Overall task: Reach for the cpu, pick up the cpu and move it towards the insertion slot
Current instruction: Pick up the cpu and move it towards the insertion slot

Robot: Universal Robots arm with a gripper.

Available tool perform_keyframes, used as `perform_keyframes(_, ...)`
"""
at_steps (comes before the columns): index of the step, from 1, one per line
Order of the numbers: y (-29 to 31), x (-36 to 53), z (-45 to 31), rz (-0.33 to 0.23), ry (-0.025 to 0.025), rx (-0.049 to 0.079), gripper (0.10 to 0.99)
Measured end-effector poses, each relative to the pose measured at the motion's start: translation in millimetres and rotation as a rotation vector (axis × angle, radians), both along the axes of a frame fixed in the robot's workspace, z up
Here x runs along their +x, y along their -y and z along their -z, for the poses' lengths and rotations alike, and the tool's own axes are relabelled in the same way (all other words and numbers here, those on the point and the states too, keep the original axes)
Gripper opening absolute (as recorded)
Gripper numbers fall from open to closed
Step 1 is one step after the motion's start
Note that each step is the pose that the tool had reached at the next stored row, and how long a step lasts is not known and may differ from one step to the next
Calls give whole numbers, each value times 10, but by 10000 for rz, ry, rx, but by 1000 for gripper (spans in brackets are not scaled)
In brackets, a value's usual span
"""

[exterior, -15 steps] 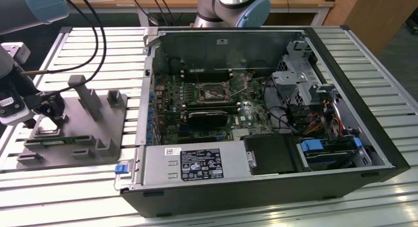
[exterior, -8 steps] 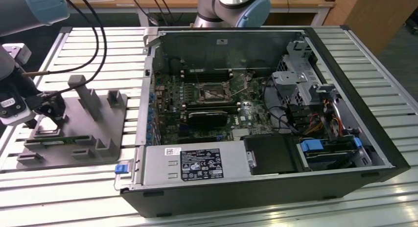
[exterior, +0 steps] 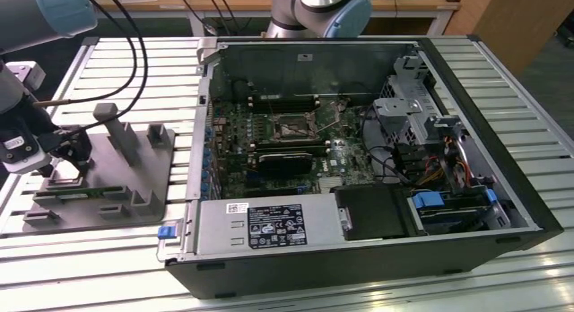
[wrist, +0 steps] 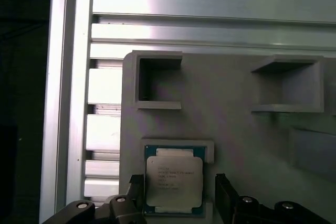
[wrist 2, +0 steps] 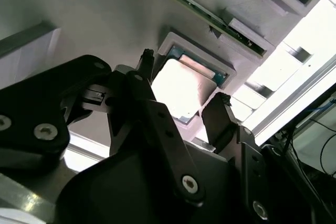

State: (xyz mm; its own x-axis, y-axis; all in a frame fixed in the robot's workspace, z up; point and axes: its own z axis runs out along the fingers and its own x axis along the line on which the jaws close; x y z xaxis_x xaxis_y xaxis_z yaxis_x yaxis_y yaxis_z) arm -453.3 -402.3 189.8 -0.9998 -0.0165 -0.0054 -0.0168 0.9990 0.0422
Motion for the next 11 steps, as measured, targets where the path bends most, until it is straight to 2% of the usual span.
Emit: perform_keyframes(11, -20, -38, 32, -2, 21, 25, 647)
